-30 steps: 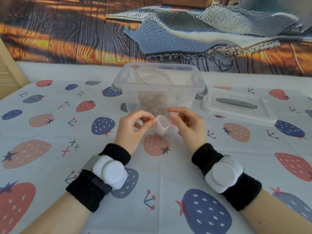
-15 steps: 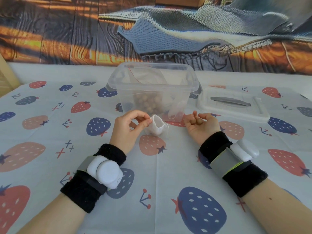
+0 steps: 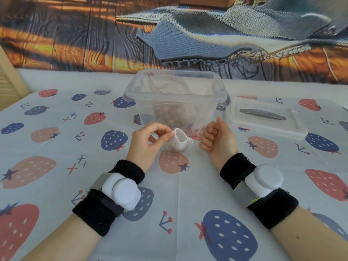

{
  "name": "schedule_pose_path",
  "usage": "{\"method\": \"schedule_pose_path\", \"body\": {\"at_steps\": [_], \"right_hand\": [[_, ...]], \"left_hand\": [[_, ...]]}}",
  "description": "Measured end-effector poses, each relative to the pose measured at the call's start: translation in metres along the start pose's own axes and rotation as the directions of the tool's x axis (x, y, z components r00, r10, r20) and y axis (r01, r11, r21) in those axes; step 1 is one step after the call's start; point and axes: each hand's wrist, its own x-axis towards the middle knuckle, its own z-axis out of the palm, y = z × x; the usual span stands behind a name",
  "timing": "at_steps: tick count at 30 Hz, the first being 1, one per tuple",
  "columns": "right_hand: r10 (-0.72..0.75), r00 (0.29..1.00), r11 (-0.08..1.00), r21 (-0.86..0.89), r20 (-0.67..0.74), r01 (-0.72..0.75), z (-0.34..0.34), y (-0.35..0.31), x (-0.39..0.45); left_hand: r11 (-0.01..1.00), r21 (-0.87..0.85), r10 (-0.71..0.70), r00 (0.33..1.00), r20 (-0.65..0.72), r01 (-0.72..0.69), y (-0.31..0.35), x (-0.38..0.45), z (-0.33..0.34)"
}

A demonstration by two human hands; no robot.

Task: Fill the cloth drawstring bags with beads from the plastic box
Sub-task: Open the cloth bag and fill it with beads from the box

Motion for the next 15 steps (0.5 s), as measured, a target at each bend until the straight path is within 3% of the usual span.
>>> {"method": "schedule_pose_path", "body": {"at_steps": [2, 4, 8, 10, 15], "right_hand": [[-0.048, 0.997, 0.997, -0.06, 0.056, 0.052, 0.006, 0.003, -0.003], [-0.182, 0.977, 0.956, -0.213, 0.115, 0.203, 0.01, 0.011, -0.007], [-0.503, 0.809, 0.665, -0.461, 0.305, 0.588, 0.012, 0.025, -0.021], [-0.536, 0.767, 0.591, -0.492, 0.354, 0.64, 0.014, 0.025, -0.025], [-0.543, 0.743, 0.55, -0.503, 0.392, 0.667, 0.012, 0.024, -0.023]], "left_hand": [[1.0, 0.0, 0.004, 1.0, 0.0, -0.004, 0.0, 0.0, 0.0], [1.0, 0.002, 0.004, 1.0, -0.001, -0.004, 0.0, 0.0, 0.0], [1.0, 0.015, 0.015, 1.0, -0.011, -0.015, 0.002, -0.001, 0.0], [1.0, 0.012, 0.022, 1.0, -0.016, -0.021, 0.004, -0.001, 0.0], [0.998, 0.007, 0.069, 0.997, -0.019, -0.068, 0.004, 0.0, 0.0]]}}
